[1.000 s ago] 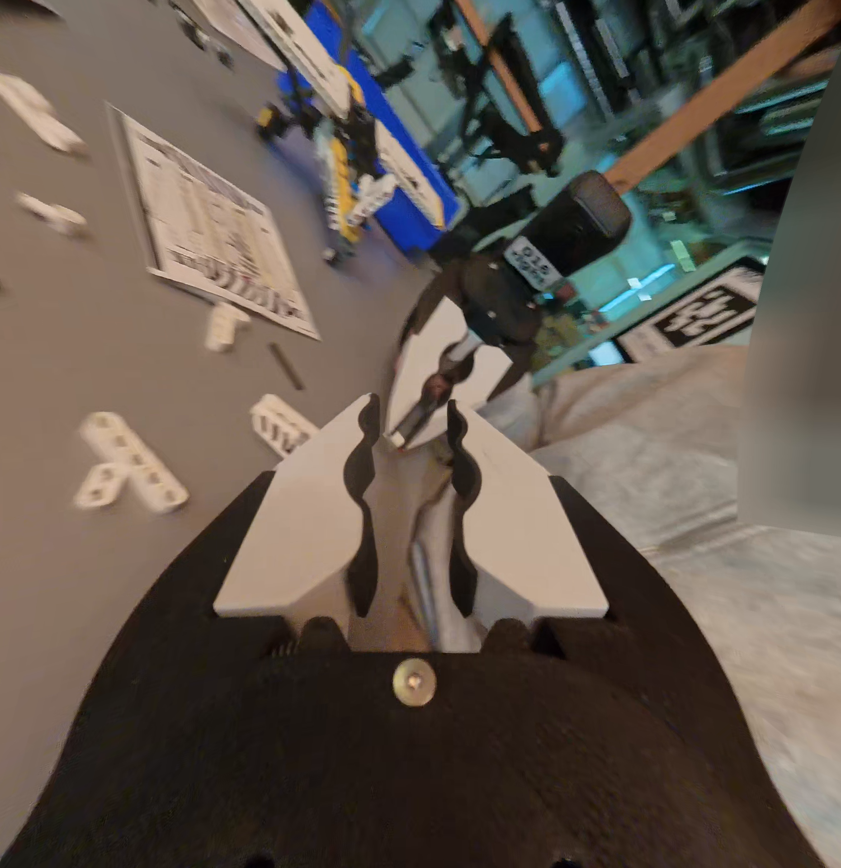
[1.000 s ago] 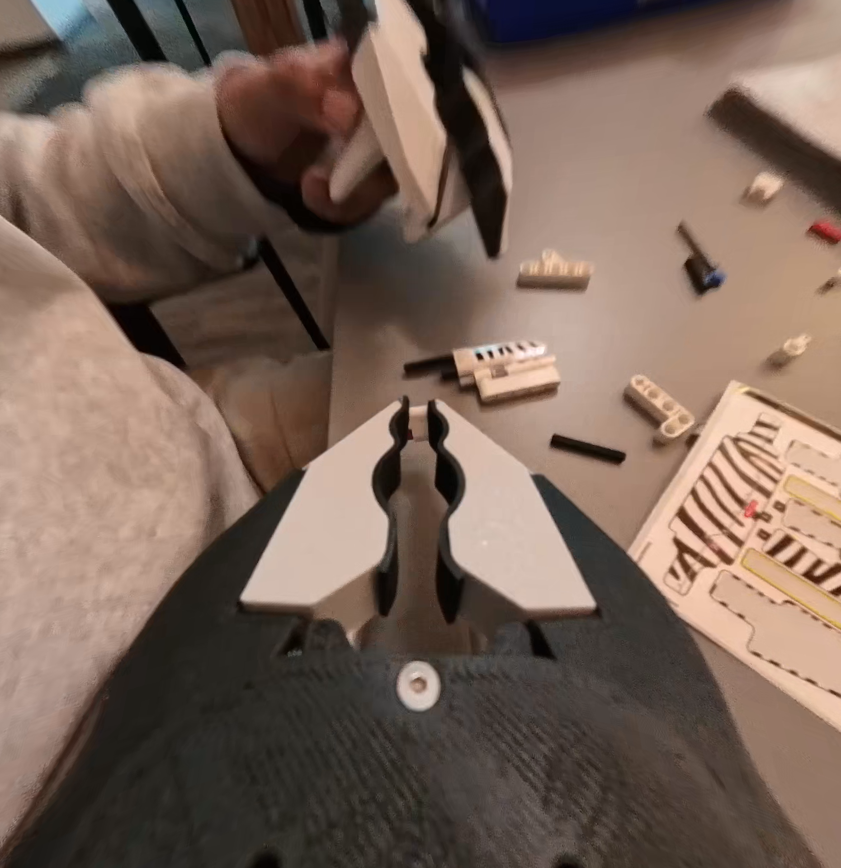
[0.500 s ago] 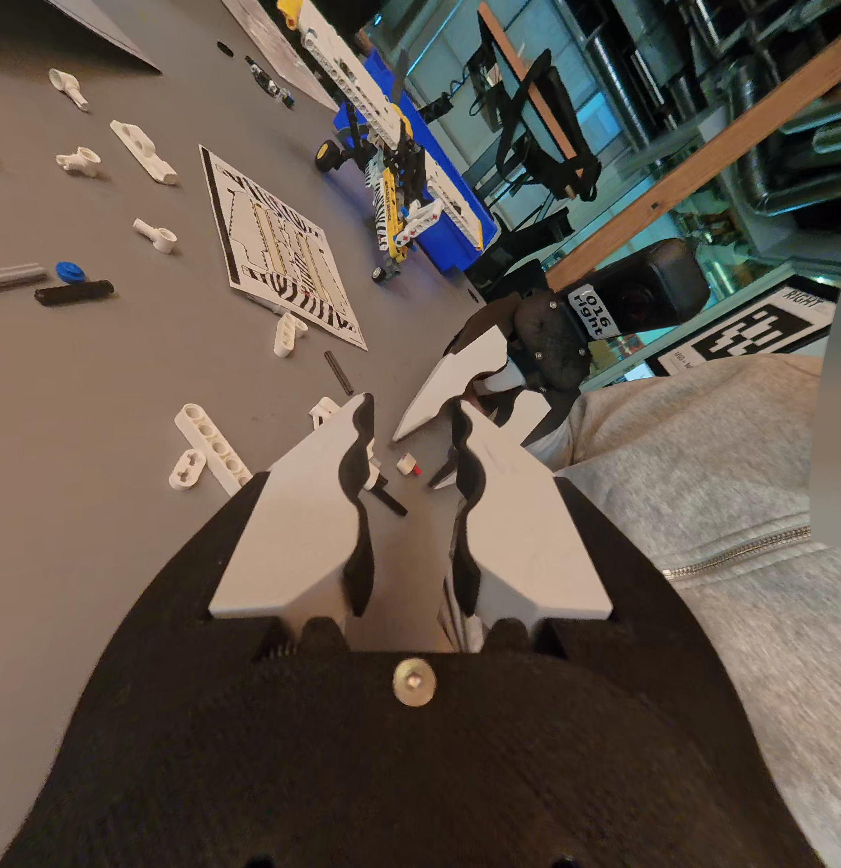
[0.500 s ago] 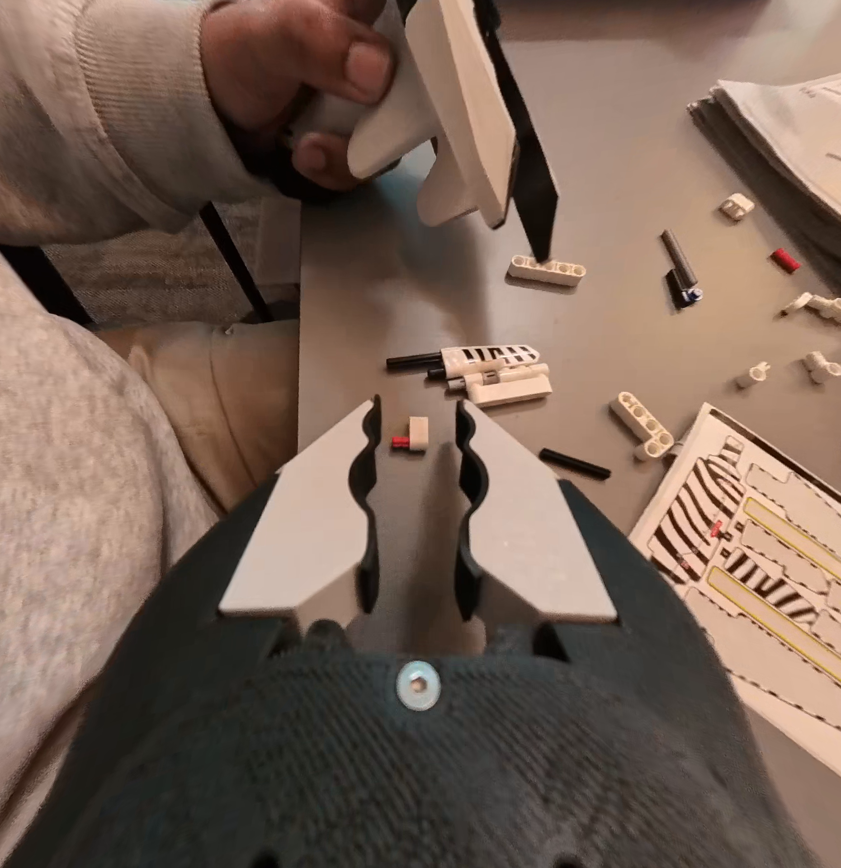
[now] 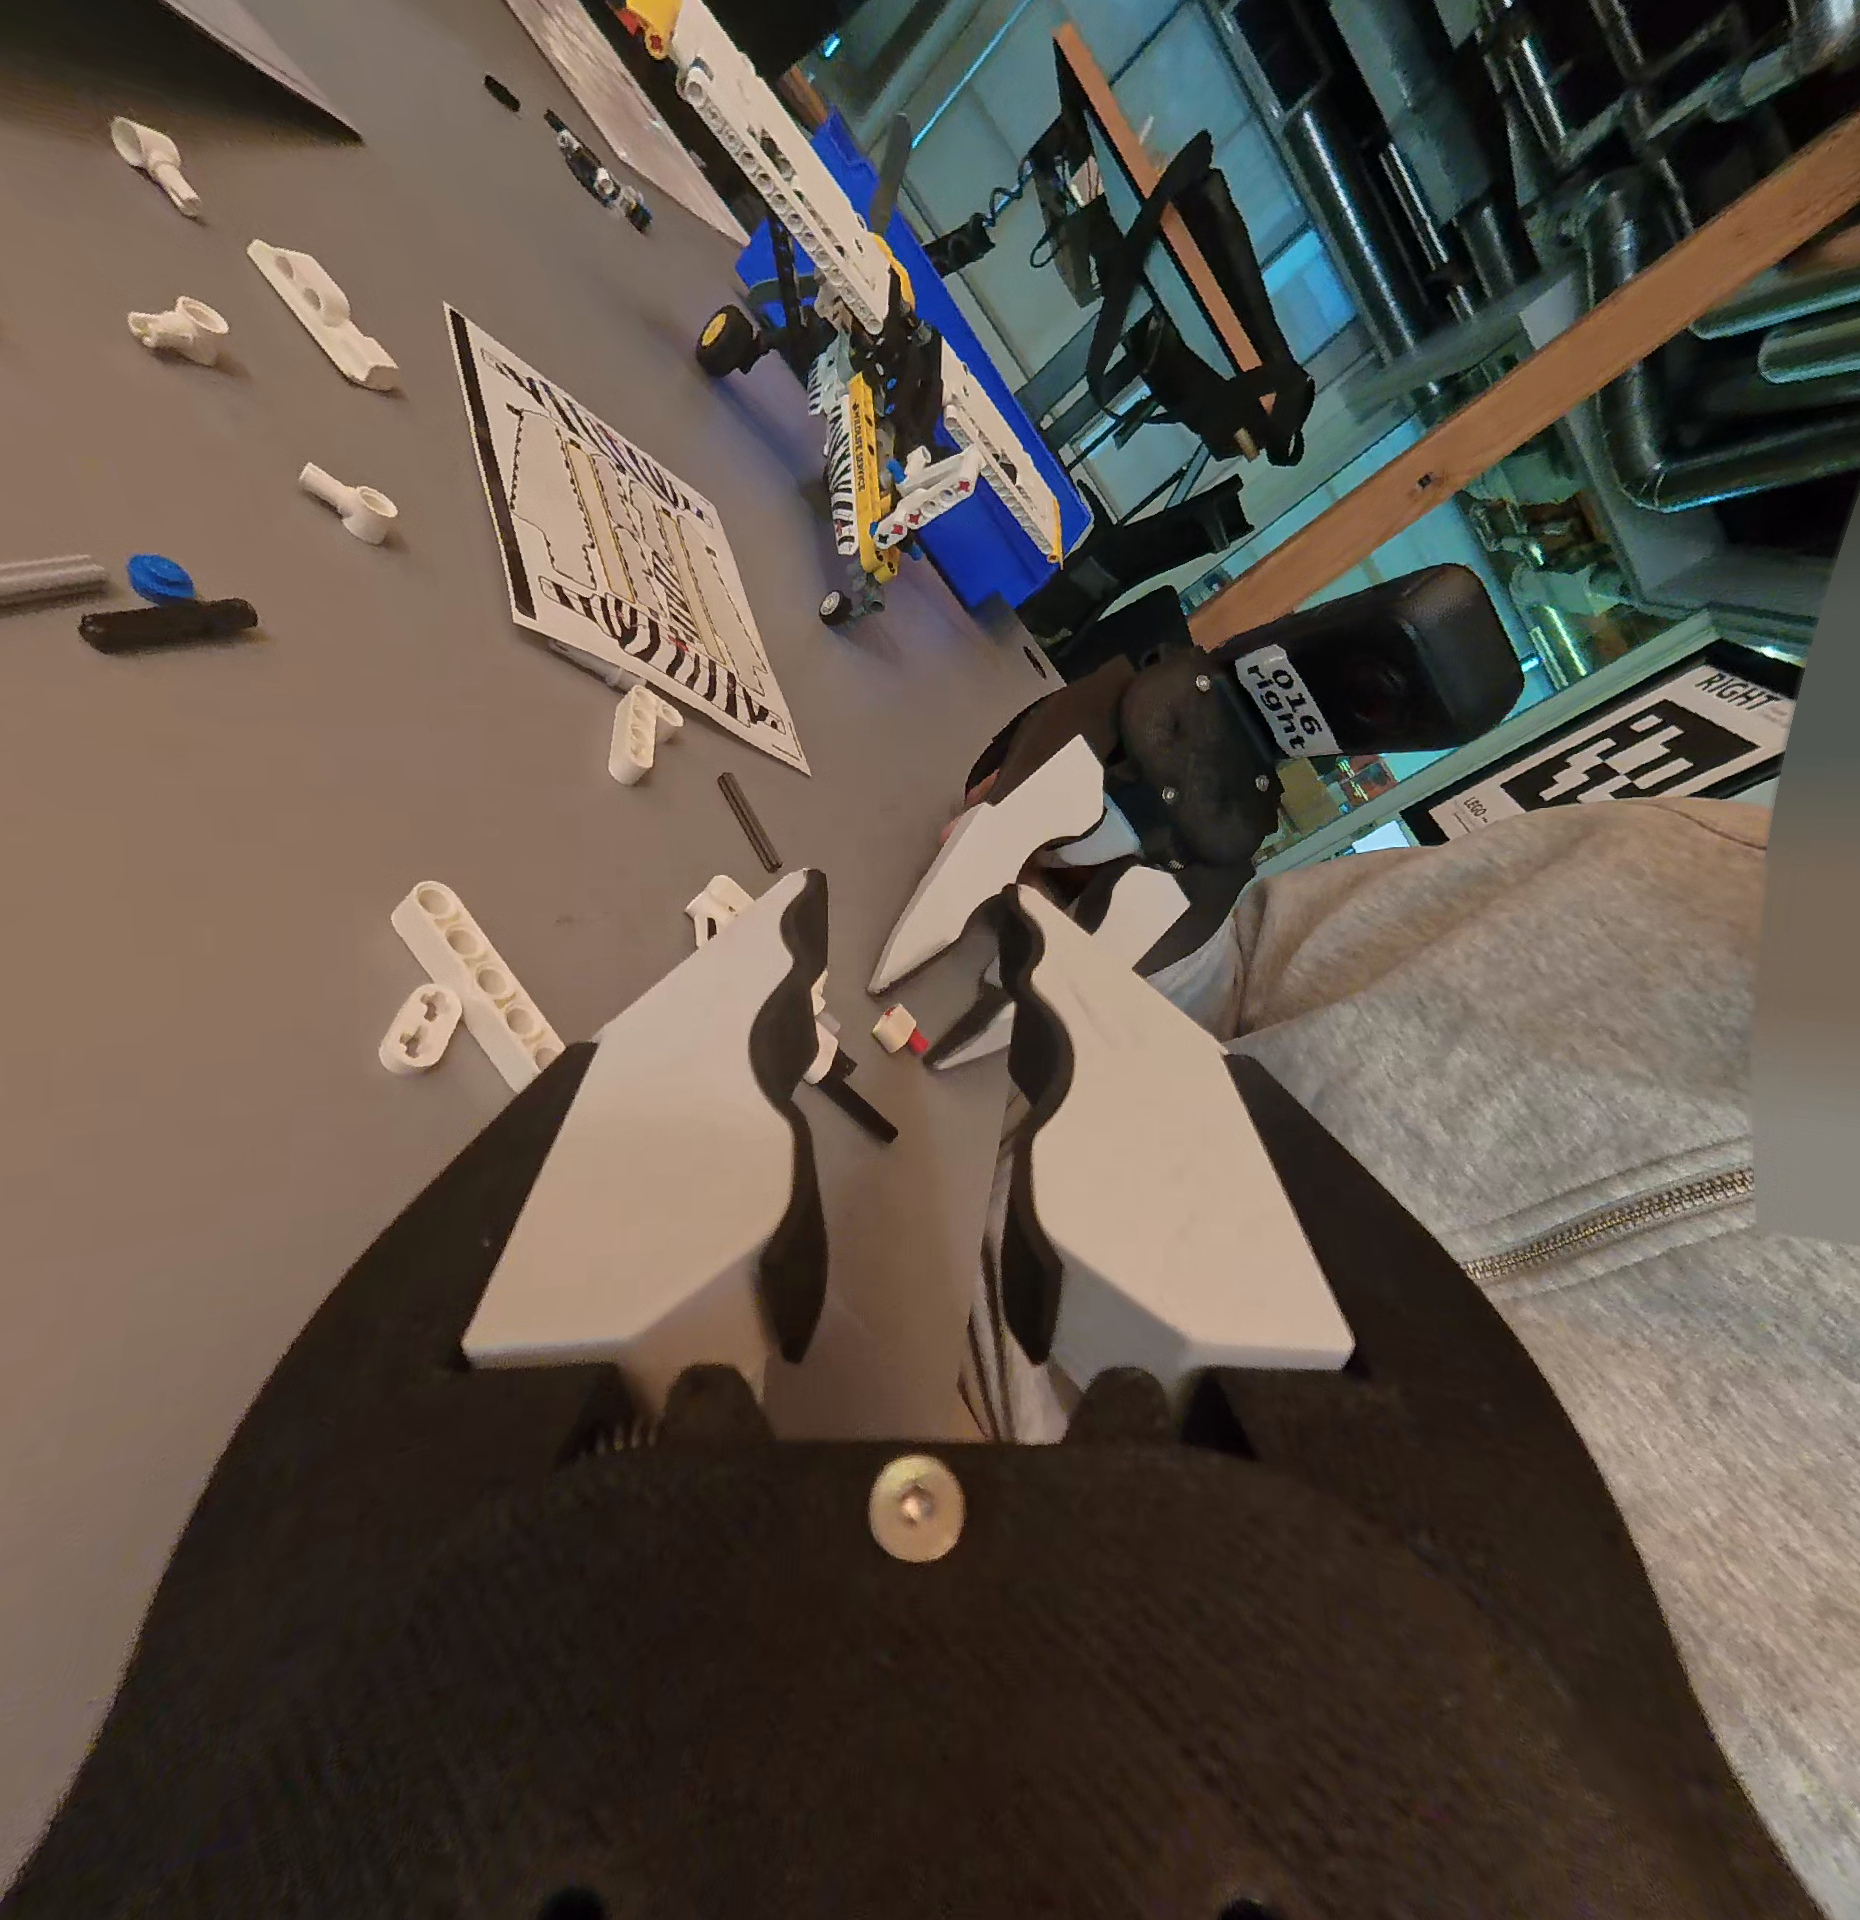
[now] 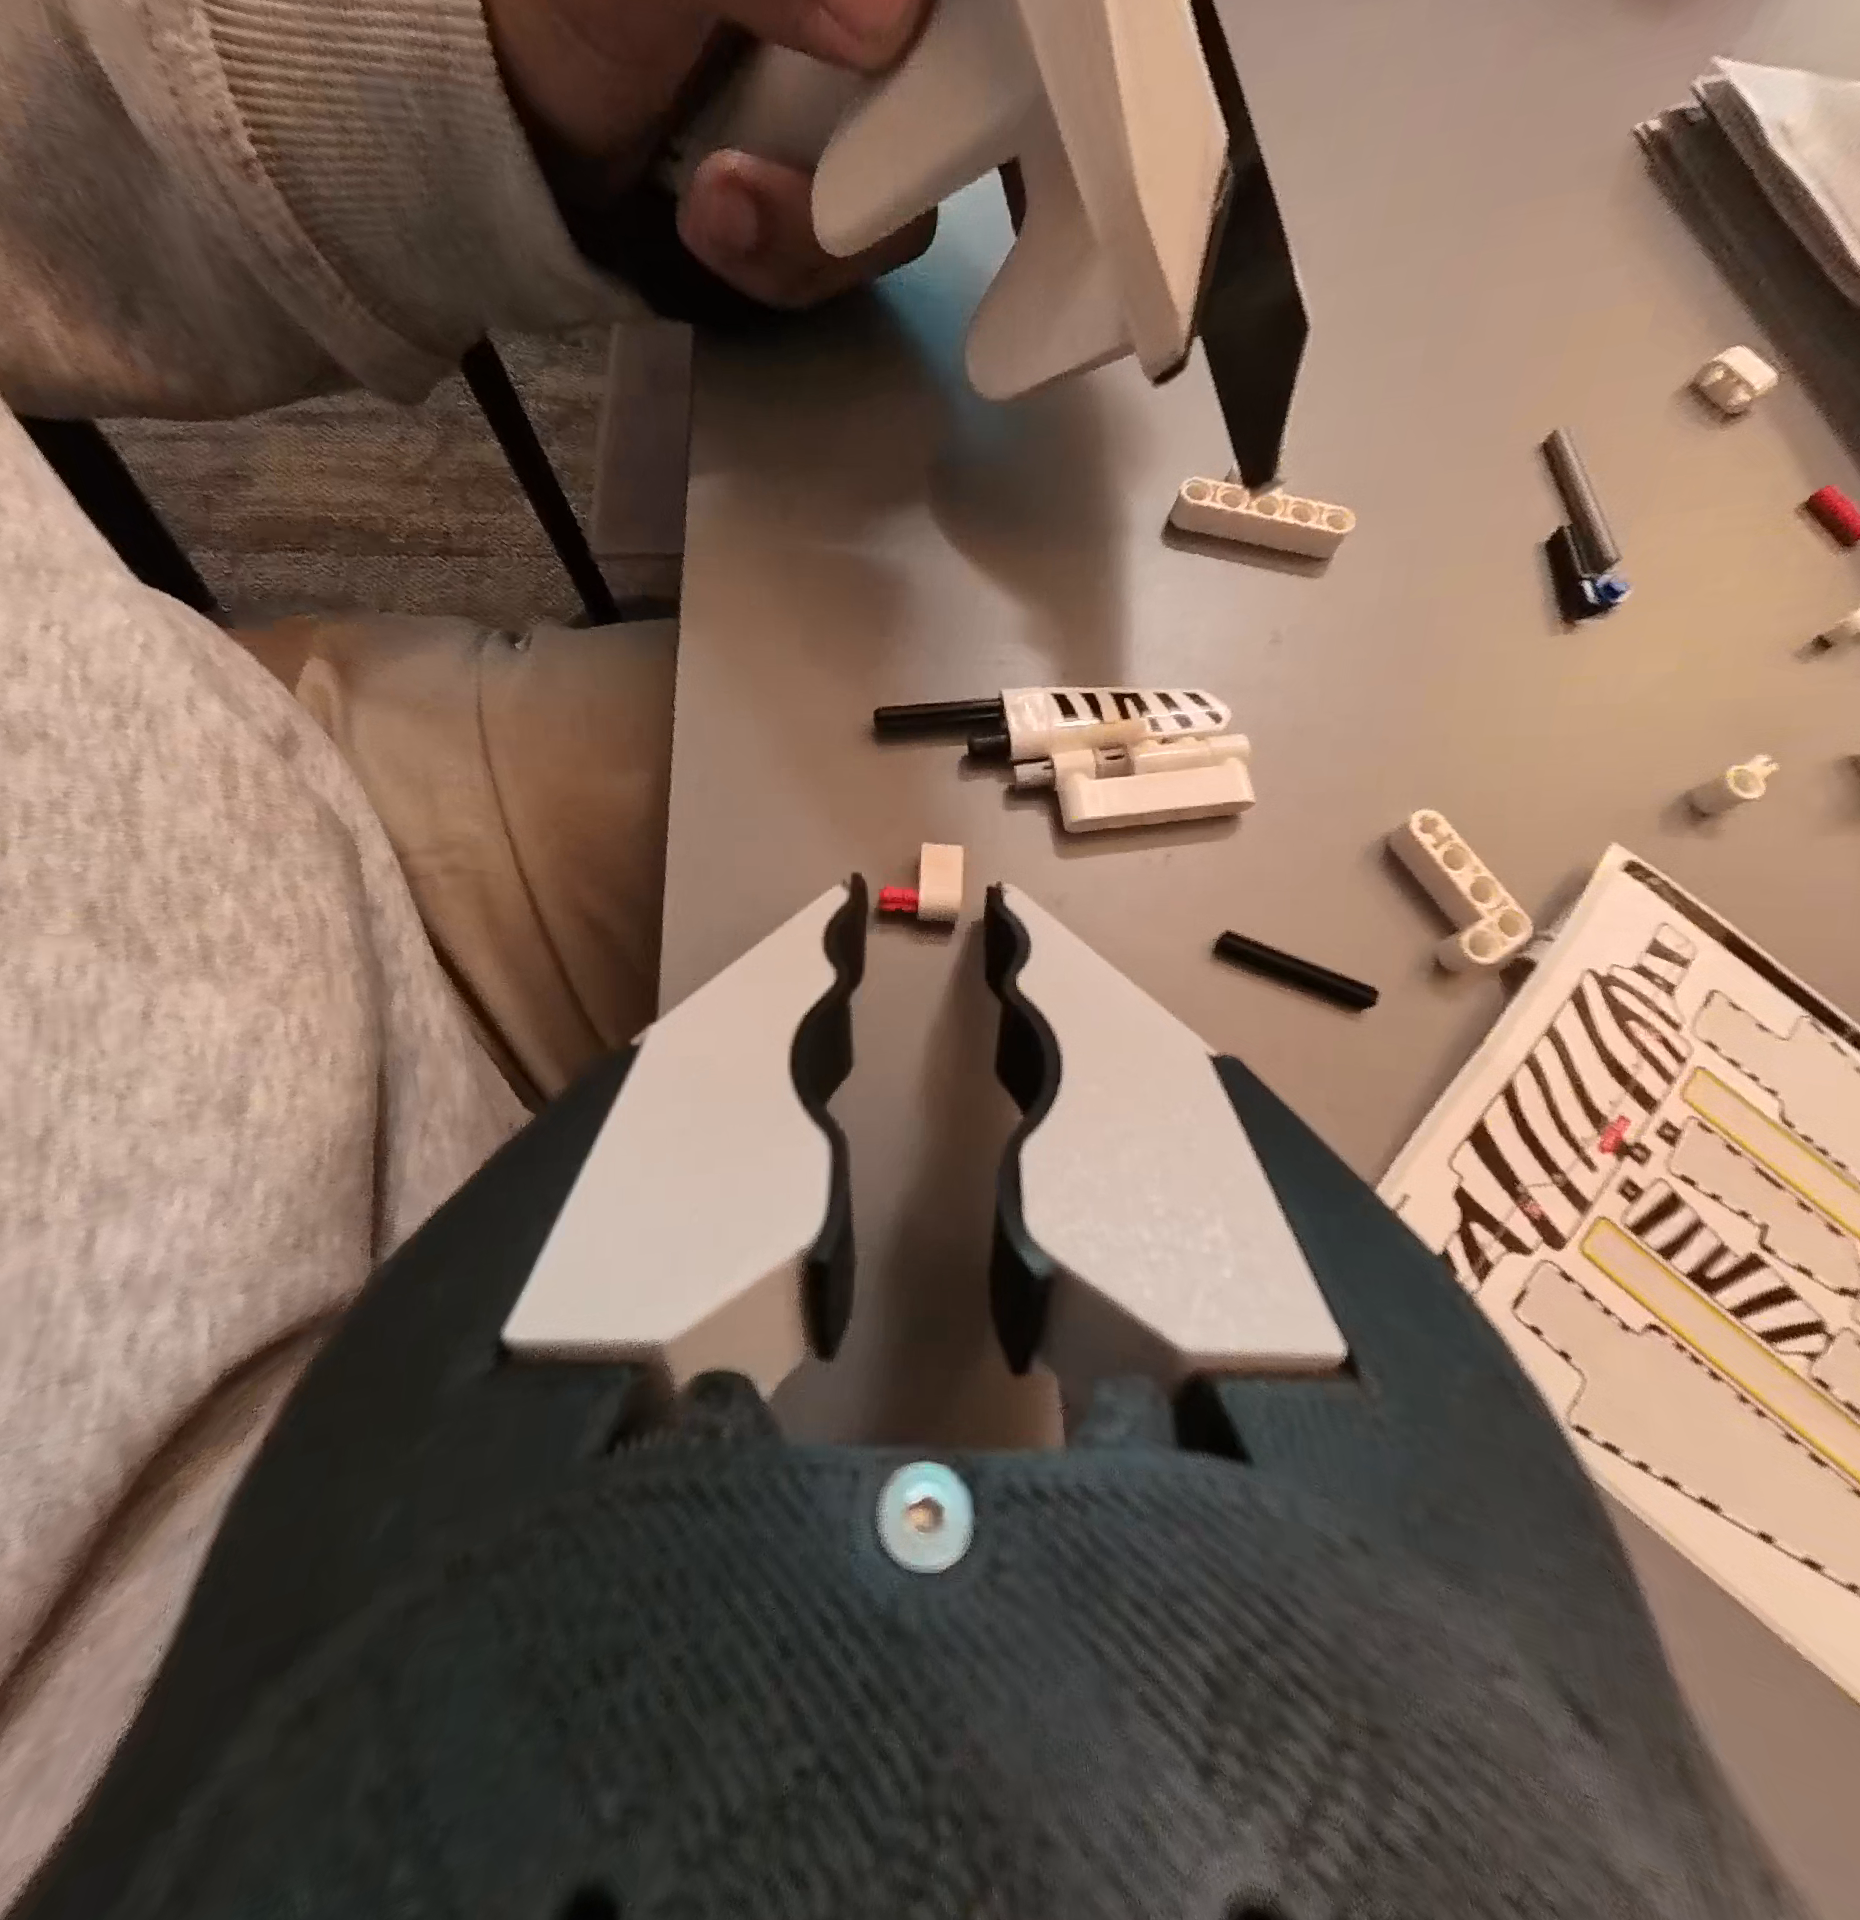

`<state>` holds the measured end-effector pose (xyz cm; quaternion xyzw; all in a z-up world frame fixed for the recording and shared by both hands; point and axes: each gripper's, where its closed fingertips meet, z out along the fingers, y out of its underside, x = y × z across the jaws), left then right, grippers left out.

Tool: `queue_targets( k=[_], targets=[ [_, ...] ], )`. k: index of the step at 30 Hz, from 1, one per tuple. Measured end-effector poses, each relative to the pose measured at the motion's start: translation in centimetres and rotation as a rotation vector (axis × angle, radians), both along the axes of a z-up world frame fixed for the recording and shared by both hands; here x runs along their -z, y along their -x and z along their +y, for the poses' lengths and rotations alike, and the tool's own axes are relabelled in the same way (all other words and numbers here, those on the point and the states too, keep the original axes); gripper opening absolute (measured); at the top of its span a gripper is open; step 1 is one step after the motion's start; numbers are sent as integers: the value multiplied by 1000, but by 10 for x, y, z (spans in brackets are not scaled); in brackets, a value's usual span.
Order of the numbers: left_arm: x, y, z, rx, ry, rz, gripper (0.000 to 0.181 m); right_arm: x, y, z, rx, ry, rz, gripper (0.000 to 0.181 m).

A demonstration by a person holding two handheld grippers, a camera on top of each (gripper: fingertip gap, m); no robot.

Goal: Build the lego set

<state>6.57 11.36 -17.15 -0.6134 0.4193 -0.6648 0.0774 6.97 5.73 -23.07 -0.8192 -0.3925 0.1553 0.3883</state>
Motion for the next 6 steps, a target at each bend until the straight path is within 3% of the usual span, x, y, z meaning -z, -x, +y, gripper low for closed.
queue_targets(
  k=[6],
  targets=[
    [0,0,1,1,8,4,30,0,-1,9,35,-22,-23,14]
  ],
)
